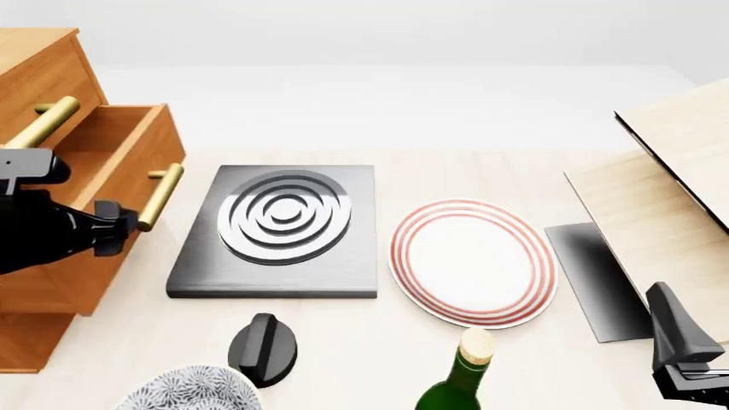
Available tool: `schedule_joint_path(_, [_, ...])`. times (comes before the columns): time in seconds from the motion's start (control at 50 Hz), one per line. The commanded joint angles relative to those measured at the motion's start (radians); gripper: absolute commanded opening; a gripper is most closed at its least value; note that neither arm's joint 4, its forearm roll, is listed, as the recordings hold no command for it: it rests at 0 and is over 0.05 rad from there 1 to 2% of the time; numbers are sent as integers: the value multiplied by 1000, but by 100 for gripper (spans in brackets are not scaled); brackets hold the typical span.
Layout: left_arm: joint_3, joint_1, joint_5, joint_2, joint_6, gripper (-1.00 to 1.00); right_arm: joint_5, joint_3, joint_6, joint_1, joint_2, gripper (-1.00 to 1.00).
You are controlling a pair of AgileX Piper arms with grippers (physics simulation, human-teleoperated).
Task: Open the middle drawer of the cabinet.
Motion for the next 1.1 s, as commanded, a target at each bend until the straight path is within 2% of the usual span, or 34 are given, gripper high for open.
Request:
schedule_joint_path(0.02, [-11,-23,5,6,1,100,0,0,2,1,-3,100])
schedule_joint_path(0.44, [-28,-87,16,17,-13,100,0,0,2,1,-3,100])
schedule_joint_path(1.1, [-63,-237,12,50,-36,100,0,0,2,1,-3,100])
